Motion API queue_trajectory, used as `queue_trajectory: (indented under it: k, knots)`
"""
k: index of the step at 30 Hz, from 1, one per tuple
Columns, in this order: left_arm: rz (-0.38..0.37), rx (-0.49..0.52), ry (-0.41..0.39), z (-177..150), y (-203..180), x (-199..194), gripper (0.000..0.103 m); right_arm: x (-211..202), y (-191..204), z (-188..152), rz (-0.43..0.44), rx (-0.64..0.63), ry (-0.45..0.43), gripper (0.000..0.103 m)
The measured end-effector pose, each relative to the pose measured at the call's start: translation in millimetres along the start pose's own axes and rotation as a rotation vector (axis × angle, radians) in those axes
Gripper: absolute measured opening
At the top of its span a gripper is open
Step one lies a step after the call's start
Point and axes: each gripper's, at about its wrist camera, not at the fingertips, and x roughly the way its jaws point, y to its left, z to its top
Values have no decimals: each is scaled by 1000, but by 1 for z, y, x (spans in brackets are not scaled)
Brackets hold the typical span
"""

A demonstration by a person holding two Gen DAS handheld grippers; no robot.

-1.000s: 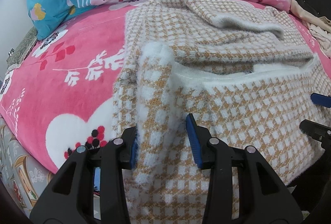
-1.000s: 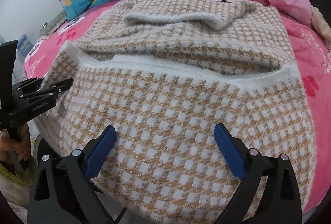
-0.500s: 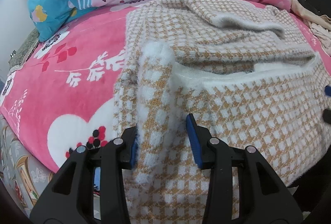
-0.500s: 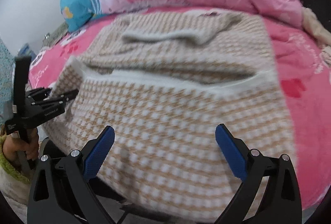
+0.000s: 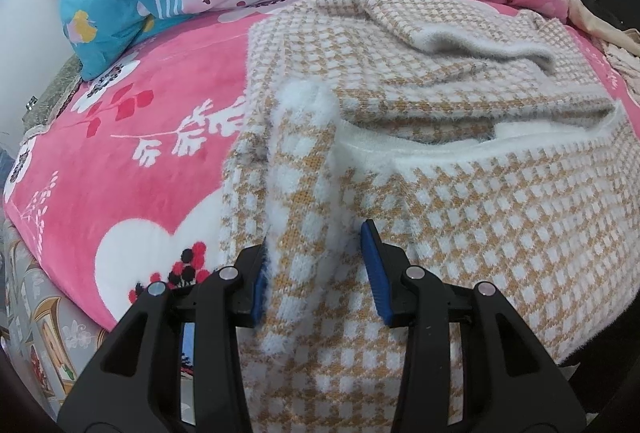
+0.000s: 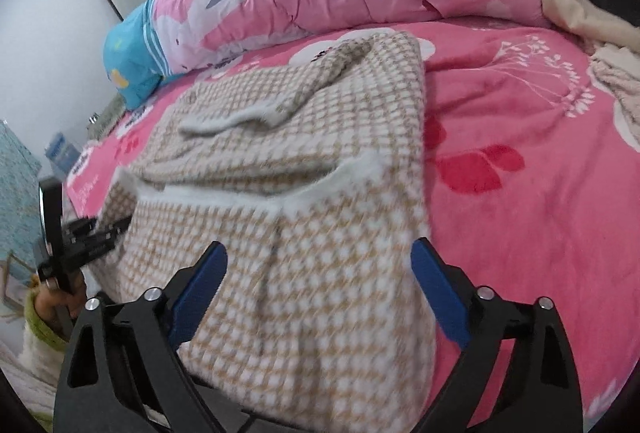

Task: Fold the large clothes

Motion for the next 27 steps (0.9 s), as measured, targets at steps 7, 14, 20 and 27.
queue_trajectory:
  k: [7, 14, 20, 27]
  knots:
    - [13, 3, 3, 2, 3, 2, 40, 30, -15, 15, 58, 44, 50, 77]
    - [17, 2, 3, 3, 9, 4, 40, 15, -20, -12, 129, 64, 97, 76]
    - [18, -6, 2, 1, 3, 1, 40, 22, -27, -11, 156, 88, 138, 60]
    - [18, -7, 1, 3, 5, 3, 40, 33, -28, -6, 140, 110, 151, 46]
